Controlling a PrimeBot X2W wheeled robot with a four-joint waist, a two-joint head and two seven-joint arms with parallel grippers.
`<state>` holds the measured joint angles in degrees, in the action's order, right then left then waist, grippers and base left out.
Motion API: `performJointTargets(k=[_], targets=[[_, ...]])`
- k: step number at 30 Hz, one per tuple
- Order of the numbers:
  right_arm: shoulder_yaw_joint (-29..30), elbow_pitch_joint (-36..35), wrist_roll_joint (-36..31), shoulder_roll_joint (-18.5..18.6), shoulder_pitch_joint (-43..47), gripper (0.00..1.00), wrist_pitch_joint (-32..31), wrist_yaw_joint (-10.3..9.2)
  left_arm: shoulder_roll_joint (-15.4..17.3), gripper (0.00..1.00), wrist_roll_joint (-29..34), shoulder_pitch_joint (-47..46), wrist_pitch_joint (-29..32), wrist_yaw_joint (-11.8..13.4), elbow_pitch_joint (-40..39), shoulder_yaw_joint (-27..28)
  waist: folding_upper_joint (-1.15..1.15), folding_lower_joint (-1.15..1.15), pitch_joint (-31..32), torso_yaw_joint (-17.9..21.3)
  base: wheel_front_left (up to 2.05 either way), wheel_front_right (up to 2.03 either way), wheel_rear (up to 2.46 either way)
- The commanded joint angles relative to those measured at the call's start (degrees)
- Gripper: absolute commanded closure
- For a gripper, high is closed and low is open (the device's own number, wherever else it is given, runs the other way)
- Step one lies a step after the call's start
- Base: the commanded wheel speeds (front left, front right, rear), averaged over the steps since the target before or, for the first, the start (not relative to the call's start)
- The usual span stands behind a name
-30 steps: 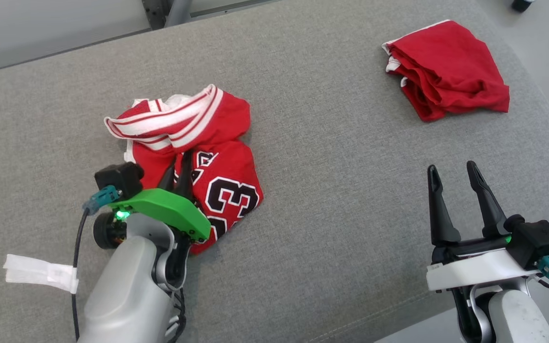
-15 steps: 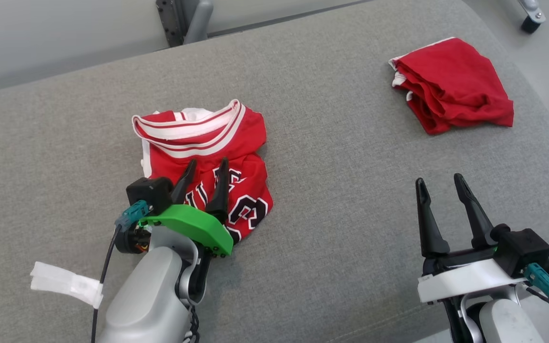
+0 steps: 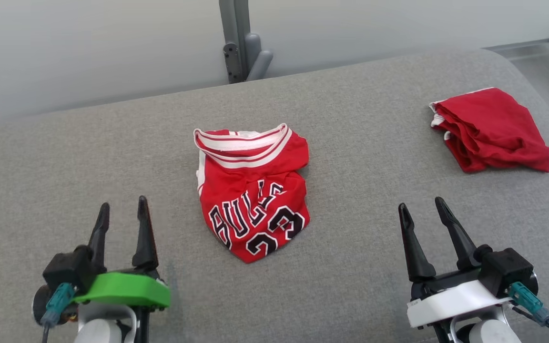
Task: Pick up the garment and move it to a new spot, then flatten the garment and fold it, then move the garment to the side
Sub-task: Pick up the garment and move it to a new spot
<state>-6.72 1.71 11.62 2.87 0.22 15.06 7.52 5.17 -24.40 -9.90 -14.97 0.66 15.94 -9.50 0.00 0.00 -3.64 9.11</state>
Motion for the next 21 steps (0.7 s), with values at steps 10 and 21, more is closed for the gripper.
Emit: performJointTargets(k=[10, 21], targets=[[-0.8, -0.3, -0.4, 0.8, 3.8, 0.0, 0.1, -0.06, -1.5, 0.0, 11.3, 14.0, -0.2, -4.1, -11.8, 10.0, 0.0, 0.0, 4.0, -5.1, 0.0, 0.0, 0.0], [-1.6, 2.5, -0.4, 0.6, 6.7, 0.0, 0.1, -0.06, -2.2, 0.0, 15.9, 20.2, -0.2, -5.0, -11.8, 9.4, 0.0, 0.0, 5.5, -6.1, 0.0, 0.0, 0.0]])
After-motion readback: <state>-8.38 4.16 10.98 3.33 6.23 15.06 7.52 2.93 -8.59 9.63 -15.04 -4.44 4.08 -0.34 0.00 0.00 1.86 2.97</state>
